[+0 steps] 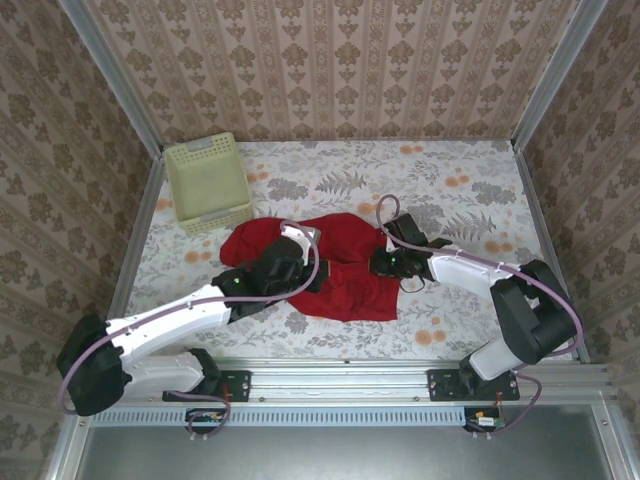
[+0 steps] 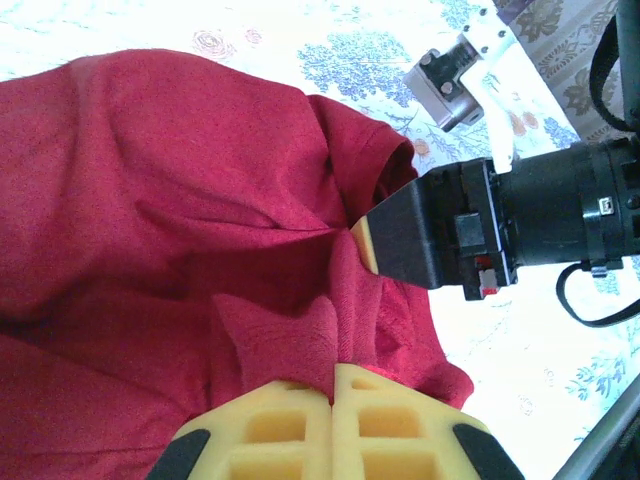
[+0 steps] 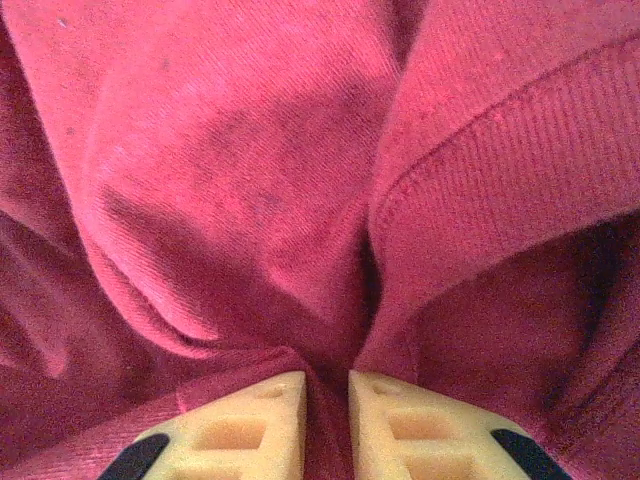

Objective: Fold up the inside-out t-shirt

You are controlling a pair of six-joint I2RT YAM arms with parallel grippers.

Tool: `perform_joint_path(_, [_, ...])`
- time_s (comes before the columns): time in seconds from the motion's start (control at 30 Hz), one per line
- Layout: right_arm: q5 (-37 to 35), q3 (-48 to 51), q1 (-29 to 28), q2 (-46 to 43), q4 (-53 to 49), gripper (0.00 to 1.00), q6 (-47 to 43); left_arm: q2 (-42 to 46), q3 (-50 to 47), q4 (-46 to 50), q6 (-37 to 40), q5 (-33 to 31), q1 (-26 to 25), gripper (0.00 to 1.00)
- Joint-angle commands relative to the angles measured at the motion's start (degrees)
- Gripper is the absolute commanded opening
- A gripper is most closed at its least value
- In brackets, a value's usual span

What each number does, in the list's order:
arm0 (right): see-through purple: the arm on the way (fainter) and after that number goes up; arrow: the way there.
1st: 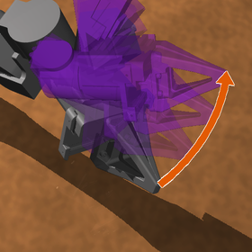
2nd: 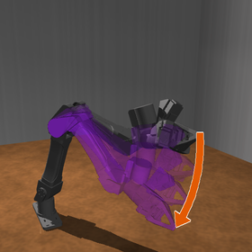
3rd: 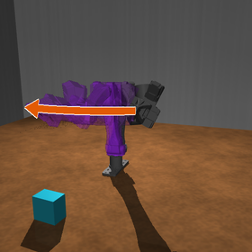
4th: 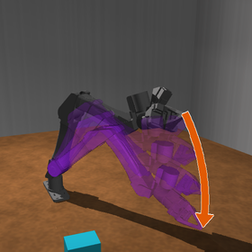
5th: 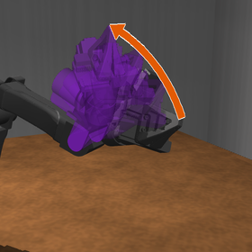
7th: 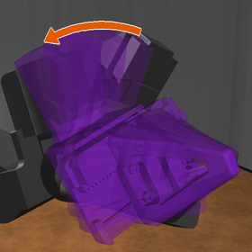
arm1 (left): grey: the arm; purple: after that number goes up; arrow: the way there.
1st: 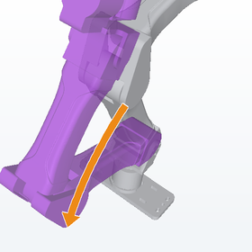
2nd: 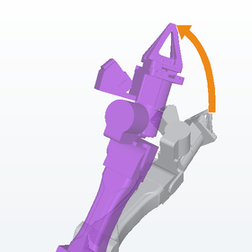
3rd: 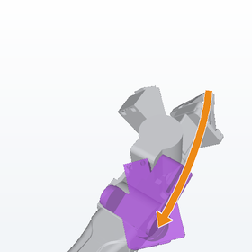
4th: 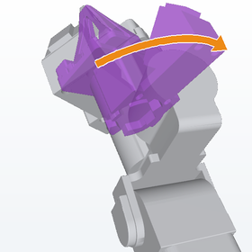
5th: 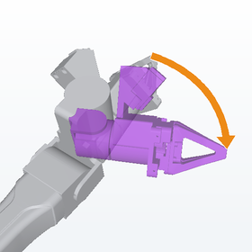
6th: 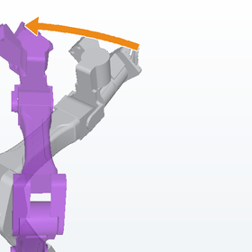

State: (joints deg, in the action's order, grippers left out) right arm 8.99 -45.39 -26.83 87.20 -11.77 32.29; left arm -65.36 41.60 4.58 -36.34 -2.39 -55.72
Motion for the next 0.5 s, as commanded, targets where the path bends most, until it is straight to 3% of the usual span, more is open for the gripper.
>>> perform_joint_path(0.0, [-4.1,-2.22,0.29,-2.01,-4.04,0.26,-1.24,2.74,0.91,4.04,3.15,-1.99,0.93,0.0])
perform_joint_path(0.1, [-6.36,-1.58,0.29,-3.63,-5.46,0.35,-1.75,3.51,1.07,5.48,3.64,-2.18,1.74,0.0])
perform_joint_path(0.47, [-6.53,-0.49,0.28,2.02,-2.36,0.33,-0.68,5.48,1.15,7.73,4.08,-2.66,2.72,0.0])
